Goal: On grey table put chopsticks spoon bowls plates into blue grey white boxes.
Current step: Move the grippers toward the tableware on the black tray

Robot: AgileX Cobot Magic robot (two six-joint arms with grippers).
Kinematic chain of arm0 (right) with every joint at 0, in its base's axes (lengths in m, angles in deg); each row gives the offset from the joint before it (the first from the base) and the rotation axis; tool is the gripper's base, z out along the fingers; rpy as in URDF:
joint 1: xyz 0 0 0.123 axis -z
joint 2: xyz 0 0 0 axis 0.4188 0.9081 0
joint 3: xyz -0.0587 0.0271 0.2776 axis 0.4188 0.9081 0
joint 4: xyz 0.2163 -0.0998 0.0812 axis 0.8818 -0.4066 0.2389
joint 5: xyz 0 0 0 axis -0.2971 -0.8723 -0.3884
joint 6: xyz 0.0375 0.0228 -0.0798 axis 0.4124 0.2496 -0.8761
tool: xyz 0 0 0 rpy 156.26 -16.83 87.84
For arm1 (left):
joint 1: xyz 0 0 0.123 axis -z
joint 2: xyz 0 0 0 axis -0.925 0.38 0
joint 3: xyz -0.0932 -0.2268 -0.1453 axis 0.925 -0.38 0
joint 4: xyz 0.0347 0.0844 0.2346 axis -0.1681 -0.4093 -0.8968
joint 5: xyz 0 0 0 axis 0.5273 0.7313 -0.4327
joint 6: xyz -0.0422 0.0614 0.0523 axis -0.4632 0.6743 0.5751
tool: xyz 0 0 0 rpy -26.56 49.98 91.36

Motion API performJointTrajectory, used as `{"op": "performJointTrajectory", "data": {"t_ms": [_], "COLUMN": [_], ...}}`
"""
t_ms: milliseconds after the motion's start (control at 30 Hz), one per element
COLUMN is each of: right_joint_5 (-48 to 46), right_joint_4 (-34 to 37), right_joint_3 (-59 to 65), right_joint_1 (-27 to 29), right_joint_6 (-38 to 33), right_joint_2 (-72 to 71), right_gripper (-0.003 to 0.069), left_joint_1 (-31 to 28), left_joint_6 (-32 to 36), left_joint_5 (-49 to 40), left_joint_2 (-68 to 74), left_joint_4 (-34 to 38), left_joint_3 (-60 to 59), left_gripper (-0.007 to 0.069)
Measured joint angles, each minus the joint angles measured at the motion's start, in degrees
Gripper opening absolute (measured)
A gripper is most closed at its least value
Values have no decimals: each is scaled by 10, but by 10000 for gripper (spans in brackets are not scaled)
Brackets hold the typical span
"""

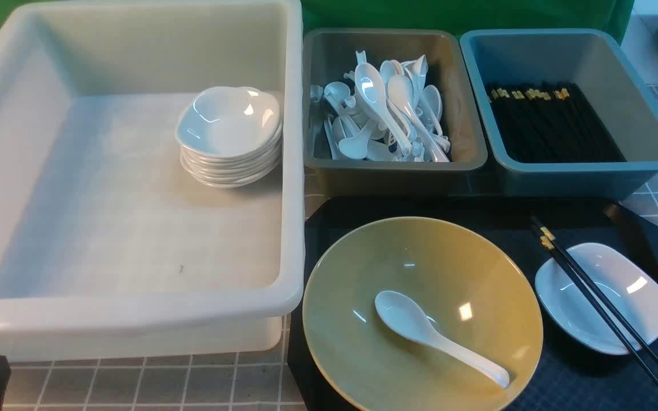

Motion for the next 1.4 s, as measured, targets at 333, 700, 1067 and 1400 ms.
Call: {"op": "performJointTrajectory", "data": {"t_ms": [333, 700, 1067, 1400], "right_joint_5": [0, 0, 0, 0], "right_joint_4": [0, 0, -13, -15], "right_joint_3": [0, 0, 0, 0], "right_joint_1": [0, 0, 0, 0], "right_joint_6": [0, 0, -48, -56], "right_joint_2": [0, 0, 0, 0], "right_gripper": [237, 237, 237, 237], "left_joint_1": [0, 0, 0, 0], "left_joint_6": [0, 0, 0, 2], "left_joint_5": [0, 0, 0, 0], "left_joint_2": [0, 0, 0, 0], "left_joint_4": [0, 0, 0, 0], "left_joint_3": [0, 0, 0, 0], "left_gripper": [-10, -10, -10, -10]}}
